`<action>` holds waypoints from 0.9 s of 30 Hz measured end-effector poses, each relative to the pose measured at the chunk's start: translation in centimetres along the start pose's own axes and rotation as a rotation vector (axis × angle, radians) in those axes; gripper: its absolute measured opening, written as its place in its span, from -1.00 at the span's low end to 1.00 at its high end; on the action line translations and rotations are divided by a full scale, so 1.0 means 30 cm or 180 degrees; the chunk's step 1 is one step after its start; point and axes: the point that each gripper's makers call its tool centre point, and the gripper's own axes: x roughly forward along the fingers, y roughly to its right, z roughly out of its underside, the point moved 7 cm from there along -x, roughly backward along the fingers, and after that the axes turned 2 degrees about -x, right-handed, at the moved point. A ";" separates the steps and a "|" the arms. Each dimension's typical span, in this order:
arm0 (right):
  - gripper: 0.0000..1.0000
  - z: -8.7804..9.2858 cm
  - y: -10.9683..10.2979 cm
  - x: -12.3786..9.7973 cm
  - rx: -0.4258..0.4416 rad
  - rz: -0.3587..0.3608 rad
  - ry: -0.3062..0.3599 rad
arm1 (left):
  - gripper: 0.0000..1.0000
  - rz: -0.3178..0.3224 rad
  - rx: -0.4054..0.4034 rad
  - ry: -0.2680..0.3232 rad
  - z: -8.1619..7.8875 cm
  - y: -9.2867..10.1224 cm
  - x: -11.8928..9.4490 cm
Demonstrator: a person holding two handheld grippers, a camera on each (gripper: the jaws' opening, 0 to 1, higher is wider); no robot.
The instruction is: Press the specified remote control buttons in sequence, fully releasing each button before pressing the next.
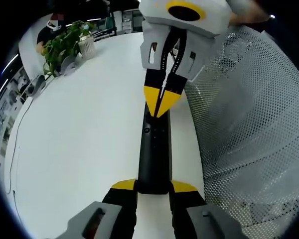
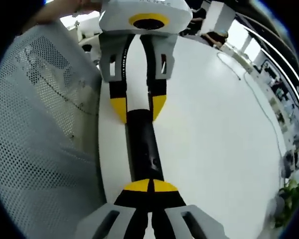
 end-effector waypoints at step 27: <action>-1.00 0.040 0.006 -0.029 0.0188 -0.0073 0.0077 | -0.50 -0.0011 -0.0030 0.0010 0.001 0.000 0.001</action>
